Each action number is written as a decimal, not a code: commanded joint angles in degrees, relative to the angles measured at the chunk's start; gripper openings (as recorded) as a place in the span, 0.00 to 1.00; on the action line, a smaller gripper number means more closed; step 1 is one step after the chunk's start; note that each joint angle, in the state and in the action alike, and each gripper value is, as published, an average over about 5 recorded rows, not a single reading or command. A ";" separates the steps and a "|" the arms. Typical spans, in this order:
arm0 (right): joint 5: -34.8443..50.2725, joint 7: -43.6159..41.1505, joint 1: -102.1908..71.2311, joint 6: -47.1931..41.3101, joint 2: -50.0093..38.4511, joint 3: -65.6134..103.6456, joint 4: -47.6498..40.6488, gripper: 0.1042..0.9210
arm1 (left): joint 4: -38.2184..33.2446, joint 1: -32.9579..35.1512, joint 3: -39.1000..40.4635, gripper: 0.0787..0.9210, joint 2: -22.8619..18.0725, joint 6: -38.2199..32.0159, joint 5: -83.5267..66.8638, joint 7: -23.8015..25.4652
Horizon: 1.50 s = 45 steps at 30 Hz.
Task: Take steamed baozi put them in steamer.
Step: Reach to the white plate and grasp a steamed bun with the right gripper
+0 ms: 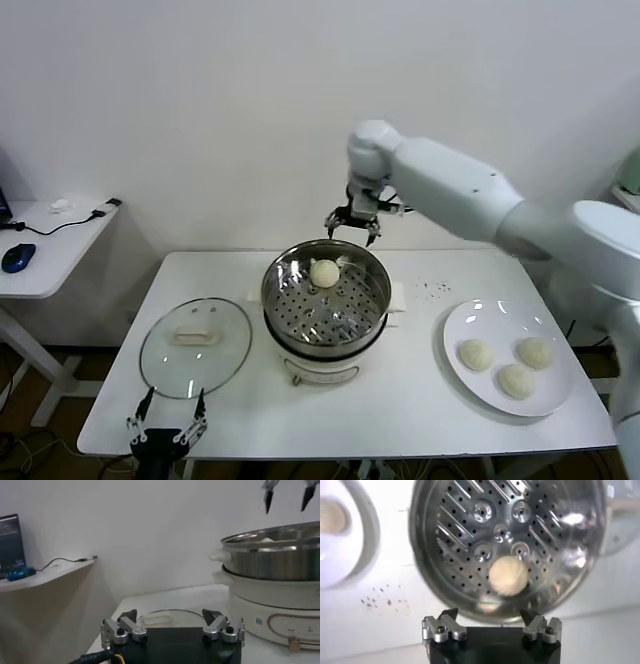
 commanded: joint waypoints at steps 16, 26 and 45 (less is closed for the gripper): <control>22.57 3.67 -12.35 -45.37 -37.33 -11.54 14.73 0.88 | -0.86 1.36 0.44 0.88 -0.27 -0.70 0.83 -0.11; 14.81 3.55 -25.58 -43.91 -29.48 0.58 6.44 0.88 | -0.53 1.90 0.30 0.88 -0.28 -1.05 0.96 -0.21; 12.04 4.35 -30.76 -42.57 -21.71 4.16 0.58 0.88 | 0.16 2.14 -0.12 0.88 -0.29 -1.44 0.71 -0.18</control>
